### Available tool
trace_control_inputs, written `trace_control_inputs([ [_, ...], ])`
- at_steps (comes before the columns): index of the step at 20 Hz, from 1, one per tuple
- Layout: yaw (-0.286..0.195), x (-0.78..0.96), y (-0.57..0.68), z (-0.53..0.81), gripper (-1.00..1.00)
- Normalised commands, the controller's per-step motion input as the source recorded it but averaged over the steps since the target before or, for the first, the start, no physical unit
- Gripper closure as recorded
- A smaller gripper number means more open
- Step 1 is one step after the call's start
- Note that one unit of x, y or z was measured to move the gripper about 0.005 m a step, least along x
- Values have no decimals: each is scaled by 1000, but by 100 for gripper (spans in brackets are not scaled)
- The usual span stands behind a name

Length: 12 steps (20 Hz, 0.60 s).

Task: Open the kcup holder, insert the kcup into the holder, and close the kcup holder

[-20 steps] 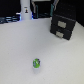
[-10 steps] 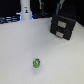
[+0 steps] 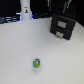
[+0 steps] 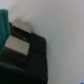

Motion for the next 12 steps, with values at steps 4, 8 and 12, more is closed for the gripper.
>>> trace_control_inputs([
  [4, -154, -190, 673, -162, -100],
  [8, -147, -168, 644, -224, -100],
  [12, -138, -151, 597, -250, -100],
])
